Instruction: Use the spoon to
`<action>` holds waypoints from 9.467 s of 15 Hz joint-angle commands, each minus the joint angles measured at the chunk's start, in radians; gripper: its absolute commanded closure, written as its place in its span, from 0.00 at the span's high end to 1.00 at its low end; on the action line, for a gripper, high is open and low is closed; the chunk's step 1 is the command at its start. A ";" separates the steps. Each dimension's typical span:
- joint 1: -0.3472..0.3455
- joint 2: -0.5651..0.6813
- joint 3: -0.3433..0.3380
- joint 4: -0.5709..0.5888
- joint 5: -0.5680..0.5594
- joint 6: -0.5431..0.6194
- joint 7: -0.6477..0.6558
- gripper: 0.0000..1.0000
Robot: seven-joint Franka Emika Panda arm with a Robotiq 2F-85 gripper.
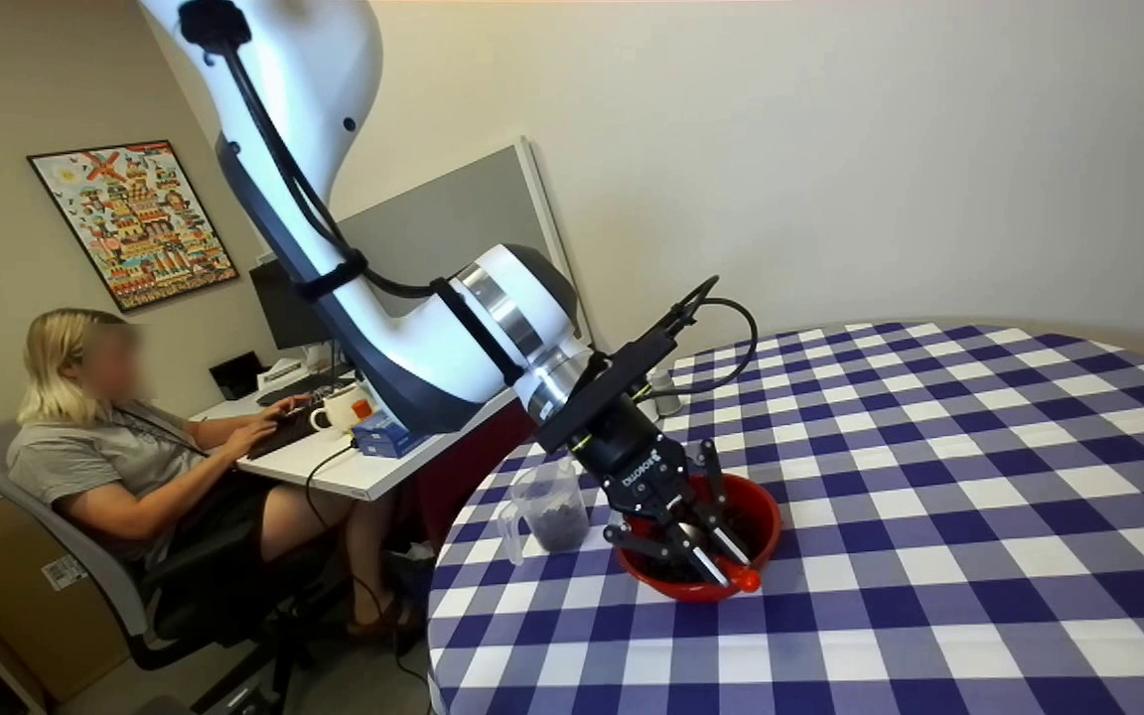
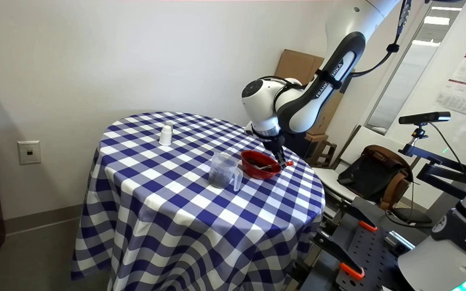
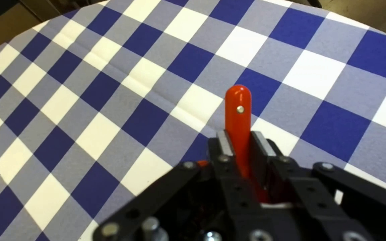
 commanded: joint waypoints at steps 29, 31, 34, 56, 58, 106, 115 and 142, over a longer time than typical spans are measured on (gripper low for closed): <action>-0.024 -0.026 -0.083 0.083 0.583 -0.004 -0.313 0.07; -0.022 -0.031 -0.087 0.082 0.594 -0.010 -0.316 0.07; -0.020 -0.047 -0.085 0.077 0.614 -0.032 -0.334 0.07; 0.150 -0.203 -0.037 0.018 0.577 -0.083 -0.298 0.07; 0.172 -0.201 -0.034 0.017 0.564 -0.083 -0.283 0.07; 0.096 -0.181 -0.068 0.065 0.267 -0.126 0.275 0.07; -0.055 0.014 -0.196 0.334 0.584 -0.164 0.129 0.07; -0.314 0.485 -0.099 0.910 0.988 -0.257 -0.434 0.58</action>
